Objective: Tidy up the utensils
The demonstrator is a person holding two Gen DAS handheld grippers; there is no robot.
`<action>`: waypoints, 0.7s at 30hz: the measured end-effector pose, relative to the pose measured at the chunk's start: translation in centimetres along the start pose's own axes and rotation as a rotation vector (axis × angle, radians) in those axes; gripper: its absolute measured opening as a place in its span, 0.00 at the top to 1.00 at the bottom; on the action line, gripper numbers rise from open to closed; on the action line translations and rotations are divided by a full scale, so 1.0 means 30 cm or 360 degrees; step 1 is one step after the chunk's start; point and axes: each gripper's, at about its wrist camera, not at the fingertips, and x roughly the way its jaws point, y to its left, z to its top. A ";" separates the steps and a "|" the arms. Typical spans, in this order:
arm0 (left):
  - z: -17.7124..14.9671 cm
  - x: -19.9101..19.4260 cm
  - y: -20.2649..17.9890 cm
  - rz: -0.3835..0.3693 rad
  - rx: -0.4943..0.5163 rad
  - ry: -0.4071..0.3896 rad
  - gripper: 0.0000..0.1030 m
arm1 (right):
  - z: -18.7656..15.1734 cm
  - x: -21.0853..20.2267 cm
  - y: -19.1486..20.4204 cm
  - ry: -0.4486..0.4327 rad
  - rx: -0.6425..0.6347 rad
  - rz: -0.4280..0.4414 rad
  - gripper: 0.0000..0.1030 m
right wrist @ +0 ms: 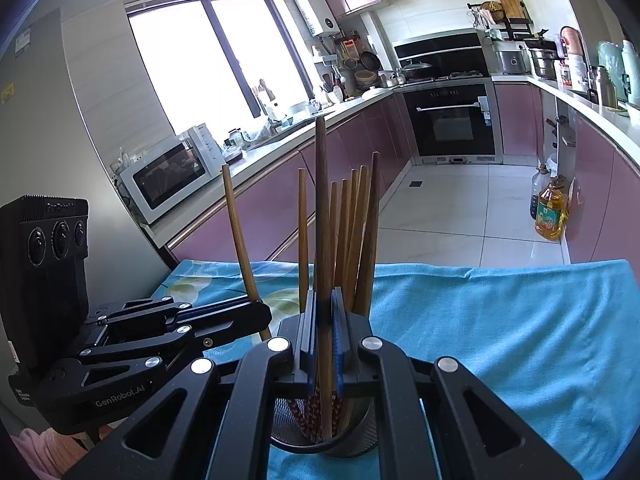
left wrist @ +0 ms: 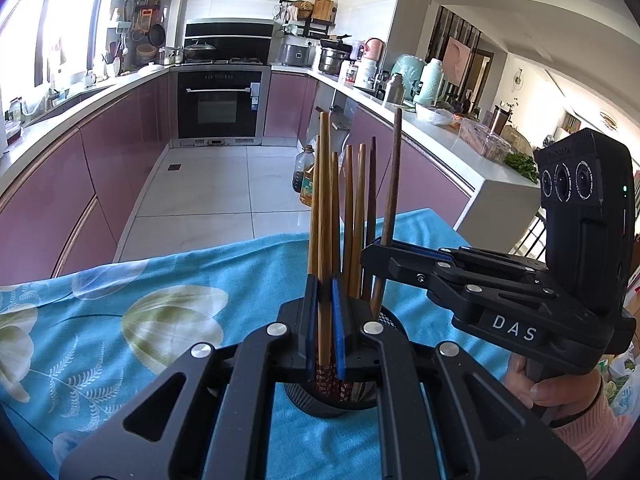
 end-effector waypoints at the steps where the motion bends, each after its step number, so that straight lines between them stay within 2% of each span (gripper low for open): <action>1: 0.001 0.001 0.000 0.0000 0.0001 0.0001 0.92 | 0.002 0.001 0.001 0.0002 0.0001 0.0000 0.94; 17: 0.008 0.021 -0.003 -0.0004 0.0010 0.0019 0.92 | 0.008 0.013 0.005 0.0009 0.0013 -0.0017 0.94; 20: 0.005 0.020 -0.002 0.0011 0.0009 0.0006 0.92 | 0.001 0.006 0.010 -0.0005 0.0000 -0.0069 0.88; 21: 0.002 0.019 0.001 0.0010 0.0004 0.0003 0.90 | -0.001 -0.004 0.012 -0.0022 -0.0005 -0.0074 0.79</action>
